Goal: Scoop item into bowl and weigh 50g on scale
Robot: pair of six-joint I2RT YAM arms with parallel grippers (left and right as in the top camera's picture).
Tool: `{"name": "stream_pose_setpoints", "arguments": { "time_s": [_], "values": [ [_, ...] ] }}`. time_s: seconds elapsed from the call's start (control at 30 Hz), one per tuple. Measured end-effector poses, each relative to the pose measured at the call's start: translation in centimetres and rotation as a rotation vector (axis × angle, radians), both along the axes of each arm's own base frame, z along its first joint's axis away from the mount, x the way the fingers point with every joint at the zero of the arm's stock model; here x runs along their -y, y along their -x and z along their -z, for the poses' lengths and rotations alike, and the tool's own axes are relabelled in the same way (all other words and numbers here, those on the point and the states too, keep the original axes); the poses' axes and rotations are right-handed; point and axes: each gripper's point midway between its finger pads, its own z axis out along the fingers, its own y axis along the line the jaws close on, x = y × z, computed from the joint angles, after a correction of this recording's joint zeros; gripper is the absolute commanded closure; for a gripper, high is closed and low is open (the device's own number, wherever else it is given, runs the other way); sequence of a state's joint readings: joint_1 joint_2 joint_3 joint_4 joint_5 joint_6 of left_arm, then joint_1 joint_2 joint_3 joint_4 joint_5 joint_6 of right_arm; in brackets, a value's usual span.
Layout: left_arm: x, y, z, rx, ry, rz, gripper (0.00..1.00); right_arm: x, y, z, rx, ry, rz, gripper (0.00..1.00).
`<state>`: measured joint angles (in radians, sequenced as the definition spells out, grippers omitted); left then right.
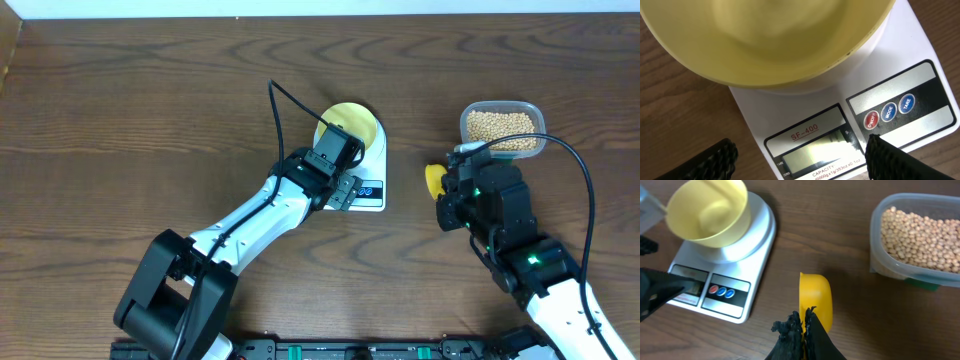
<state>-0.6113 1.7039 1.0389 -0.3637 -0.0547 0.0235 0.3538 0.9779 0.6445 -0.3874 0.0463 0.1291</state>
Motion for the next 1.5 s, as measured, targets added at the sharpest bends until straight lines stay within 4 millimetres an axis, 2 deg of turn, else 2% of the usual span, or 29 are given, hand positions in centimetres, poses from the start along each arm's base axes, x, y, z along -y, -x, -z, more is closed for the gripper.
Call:
{"name": "stream_pose_setpoints", "arguments": {
  "time_s": [0.27,0.5,0.6,0.77,0.87,1.0,1.13,1.33,1.5],
  "values": [
    [-0.1,-0.2,-0.1,0.006,0.004,-0.005,0.16,0.5,-0.2,0.5,-0.019,-0.004,0.031,0.99],
    [0.2,-1.8,-1.0,0.028,0.103,-0.018,0.16,1.4,-0.5,0.7,-0.027,-0.005,0.061,0.99],
    [-0.8,-2.5,-2.0,0.038,0.139,-0.041,0.16,2.0,-0.7,0.7,-0.027,-0.004,0.083,0.99],
    [-2.0,-3.4,-5.0,0.106,0.174,-0.043,0.16,2.6,-0.8,0.7,-0.027,-0.005,0.104,0.99],
    [-2.0,-2.7,-6.1,0.119,0.164,-0.005,0.16,2.7,-0.8,0.7,-0.027,-0.005,0.105,0.99],
    [-2.3,-1.4,-5.7,0.076,0.135,0.022,0.16,2.7,-0.9,0.6,-0.024,-0.006,0.105,0.99],
    [-2.4,-1.1,-5.7,0.07,0.127,0.039,0.16,2.6,-1.2,0.3,-0.006,-0.011,0.104,0.99],
    [-1.4,-0.1,-7.6,0.088,0.174,0.139,0.16,2.5,-1.8,-0.5,0.036,-0.017,0.1,0.99],
    [-0.5,1.0,-9.2,0.085,0.261,0.22,0.16,3.1,-2.4,-1.0,0.066,-0.008,0.11,0.99]
  ]
}}
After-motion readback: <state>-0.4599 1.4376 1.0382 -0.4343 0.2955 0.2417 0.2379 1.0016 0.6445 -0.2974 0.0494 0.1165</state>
